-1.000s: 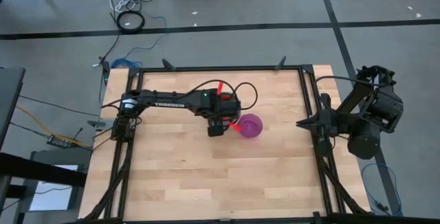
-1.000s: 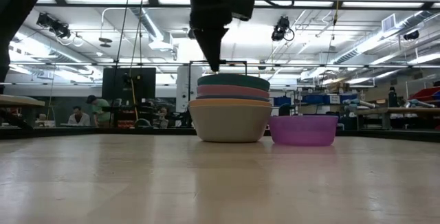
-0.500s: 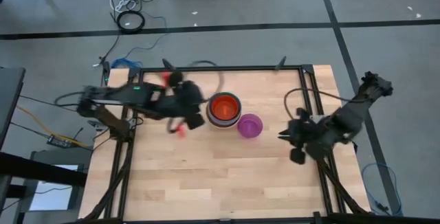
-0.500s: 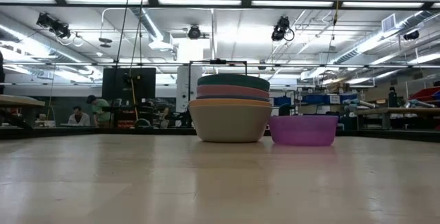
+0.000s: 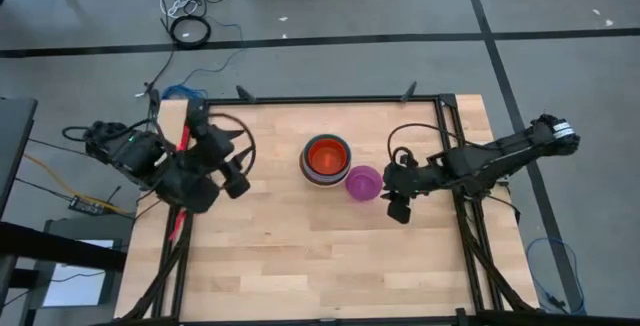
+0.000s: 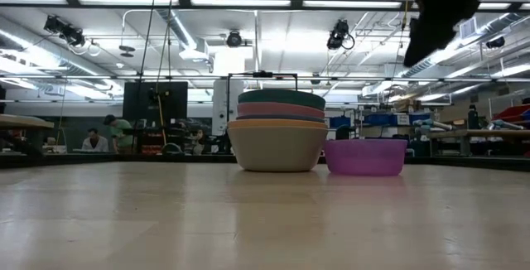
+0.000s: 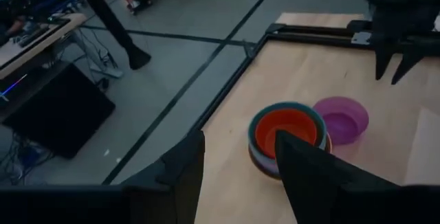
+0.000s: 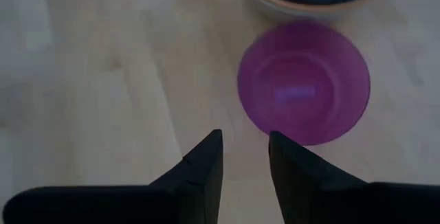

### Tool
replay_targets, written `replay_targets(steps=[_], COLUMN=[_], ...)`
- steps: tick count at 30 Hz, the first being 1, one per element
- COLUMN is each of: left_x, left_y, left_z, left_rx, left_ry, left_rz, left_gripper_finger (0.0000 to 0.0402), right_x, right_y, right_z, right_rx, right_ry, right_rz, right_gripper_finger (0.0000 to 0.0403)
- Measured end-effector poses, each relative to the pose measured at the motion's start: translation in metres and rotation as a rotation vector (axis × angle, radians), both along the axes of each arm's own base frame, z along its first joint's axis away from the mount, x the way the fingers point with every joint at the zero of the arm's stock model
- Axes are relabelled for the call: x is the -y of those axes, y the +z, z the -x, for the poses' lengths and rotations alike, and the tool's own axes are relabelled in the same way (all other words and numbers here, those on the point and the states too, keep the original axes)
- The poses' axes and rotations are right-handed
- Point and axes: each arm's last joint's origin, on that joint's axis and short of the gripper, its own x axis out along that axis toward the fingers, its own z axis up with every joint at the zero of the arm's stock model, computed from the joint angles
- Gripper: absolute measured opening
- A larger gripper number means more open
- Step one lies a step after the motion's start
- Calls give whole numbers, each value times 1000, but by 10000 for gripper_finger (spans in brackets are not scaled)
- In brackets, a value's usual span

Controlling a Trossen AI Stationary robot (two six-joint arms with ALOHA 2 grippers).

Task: Nest bowls inside each other
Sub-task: Stack the purple bowl on top of the orange bowl

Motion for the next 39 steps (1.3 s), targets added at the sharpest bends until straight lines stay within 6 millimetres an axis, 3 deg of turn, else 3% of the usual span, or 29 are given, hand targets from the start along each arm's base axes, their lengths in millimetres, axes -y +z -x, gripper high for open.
replay_targets(steps=[13,25,28,33,39], left_x=[15,16,17,17,18], left_y=[-1,-1,-1,-1,-1], left_z=[9,10,11,11,11], left_rx=[71,76,77,76,74], left_ry=[-9,-15,-19,-21,-24], left_rz=[-17,-8,-7,-5,3], left_gripper_finger=[186,186,186,186,186], right_x=[8,24,26,28,30], right_y=[-60,-96,-102,-105,-87], right_z=[-53,-72,-74,-75,-73], right_rx=[-137,-241,-261,-267,-226], right_ry=[90,99,108,131,132], right_rz=[-44,-50,-65,-87,-86], right_gripper_finger=[107,104,86,13,1])
